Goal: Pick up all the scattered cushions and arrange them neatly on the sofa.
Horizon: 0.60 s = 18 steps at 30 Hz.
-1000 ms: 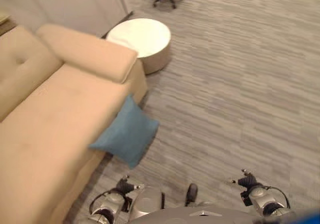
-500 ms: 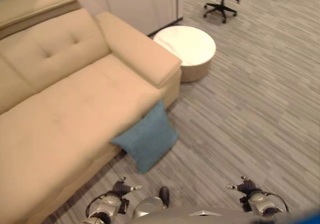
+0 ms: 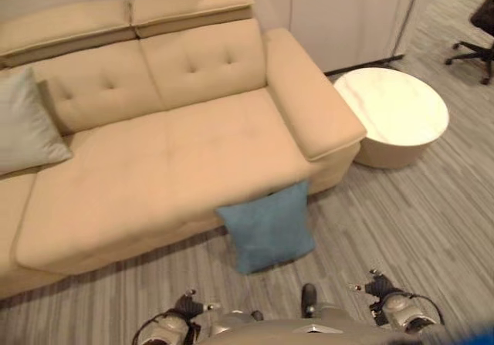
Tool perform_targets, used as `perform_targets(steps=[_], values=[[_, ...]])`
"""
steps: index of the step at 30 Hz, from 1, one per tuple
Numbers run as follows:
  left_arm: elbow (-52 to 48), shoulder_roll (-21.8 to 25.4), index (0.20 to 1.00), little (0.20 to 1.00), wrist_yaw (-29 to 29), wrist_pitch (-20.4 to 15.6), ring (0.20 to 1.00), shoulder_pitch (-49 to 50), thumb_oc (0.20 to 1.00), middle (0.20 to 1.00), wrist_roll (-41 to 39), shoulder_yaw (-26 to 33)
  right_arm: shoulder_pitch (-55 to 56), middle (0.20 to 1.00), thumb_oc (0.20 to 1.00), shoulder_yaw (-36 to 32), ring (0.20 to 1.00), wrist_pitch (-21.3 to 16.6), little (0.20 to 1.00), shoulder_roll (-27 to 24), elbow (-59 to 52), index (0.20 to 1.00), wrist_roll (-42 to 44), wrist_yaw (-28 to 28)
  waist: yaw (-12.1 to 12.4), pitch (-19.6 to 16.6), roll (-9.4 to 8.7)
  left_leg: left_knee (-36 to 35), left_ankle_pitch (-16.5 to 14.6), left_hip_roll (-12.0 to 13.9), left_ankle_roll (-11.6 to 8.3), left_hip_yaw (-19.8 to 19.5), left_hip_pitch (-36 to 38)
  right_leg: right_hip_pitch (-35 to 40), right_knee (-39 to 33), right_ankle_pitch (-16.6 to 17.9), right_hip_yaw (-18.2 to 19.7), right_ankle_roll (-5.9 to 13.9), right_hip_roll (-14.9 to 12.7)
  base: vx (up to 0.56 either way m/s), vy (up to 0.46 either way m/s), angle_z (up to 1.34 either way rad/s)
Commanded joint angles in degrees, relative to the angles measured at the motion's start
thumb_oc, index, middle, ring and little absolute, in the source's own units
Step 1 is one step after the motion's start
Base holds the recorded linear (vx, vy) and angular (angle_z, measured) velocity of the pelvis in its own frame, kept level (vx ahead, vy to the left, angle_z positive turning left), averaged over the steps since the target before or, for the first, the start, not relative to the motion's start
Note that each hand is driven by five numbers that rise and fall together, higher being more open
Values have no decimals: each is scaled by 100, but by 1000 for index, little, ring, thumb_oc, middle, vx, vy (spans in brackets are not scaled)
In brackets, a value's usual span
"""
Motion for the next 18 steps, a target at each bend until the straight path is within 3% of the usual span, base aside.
perform_targets(steps=[1, 4, 5, 6, 7, 10, 12, 14, 18], values=[[-110, 119, 1000, 1000, 76, -131, 1000, -408, 1000, 1000, 23, -107, 5, 1000, 1000, -47, 1000, -125, 1000, -179, -132, 1000, 84, -62, -154, 48, -359, 9, 17, 99, -96, 1023, -489, 514, -87, -52, -321, 862, -392, -10, -131, 72], [-223, 103, 1000, 1000, 62, -125, 1000, -417, 1000, 1000, 61, -153, 116, 1000, 1000, -148, 1000, -111, 1000, -208, -106, 1000, 151, -54, -308, 24, -395, 23, 121, 362, -77, 2091, -624, 671, -269, -59, -777, 850, -436, 1, -111, 77], [-225, 103, 1000, 1000, 62, -123, 1000, -415, 1000, 1000, 62, -153, 118, 1000, 1000, -148, 1000, -111, 1000, -208, -106, 1000, 151, -54, -310, 20, -395, 22, 122, 362, -78, 2088, -626, 672, -274, -57, -780, 850, -435, 93, -42, 157], [-256, 97, 1000, 1000, 25, -111, 1000, -394, 1000, 1000, 114, -152, 197, 1000, 1000, -222, 1000, -89, 1000, -205, -75, 1000, 182, -48, -393, -25, -345, -210, 150, 466, -127, 2679, -548, 837, -417, -125, -1062, 917, -411, 121, -21, 151], [-246, 112, 1000, 1000, 23, -101, 1000, -381, 1000, 1000, 158, -151, 215, 1000, 1000, -240, 1000, -82, 1000, -203, -64, 1000, 189, -60, -412, -42, -336, -243, 266, 457, -136, 2842, -628, 891, -466, -120, -1152, 917, -405, 60, -22, 119], [-161, 126, 1000, 1000, 13, -88, 1000, -337, 1000, 1000, 166, -80, 197, 1000, 1000, -242, 1000, -72, 1000, -173, -26, 1000, 190, -66, -396, -37, -351, -323, 378, 394, -101, 2914, -673, 908, -491, -71, -1228, 882, -388, 59, 24, 35], [-21, 161, 1000, 1000, 5, -65, 1000, -216, 1000, 1000, 144, 65, 169, 1000, 1000, -156, 1000, -63, 1000, -85, 29, 1000, 82, -56, -289, -66, -357, -502, 343, 284, -55, 2601, -554, 976, -434, -141, -1172, 885, -347, 179, 91, -31], [50, 201, 1000, 1000, 8, -48, 1000, -165, 1000, 1000, 173, 110, 174, 1000, 1000, -142, 1000, -51, 1000, -37, 27, 1000, 46, -53, -258, -96, -378, -607, 339, 261, -18, 2577, -456, 984, -360, -172, -1137, 908, -359, 160, 116, -13], [37, 302, 1000, 1000, 3, -39, 1000, -159, 1000, 1000, 152, 181, 102, 1000, 1000, -83, 1000, -55, 1000, 26, -43, 1000, -11, -43, -145, -61, -363, -682, 262, 174, 144, 2424, -363, 752, 494, -299, -1005, 952, -499, 85, 126, -3]])
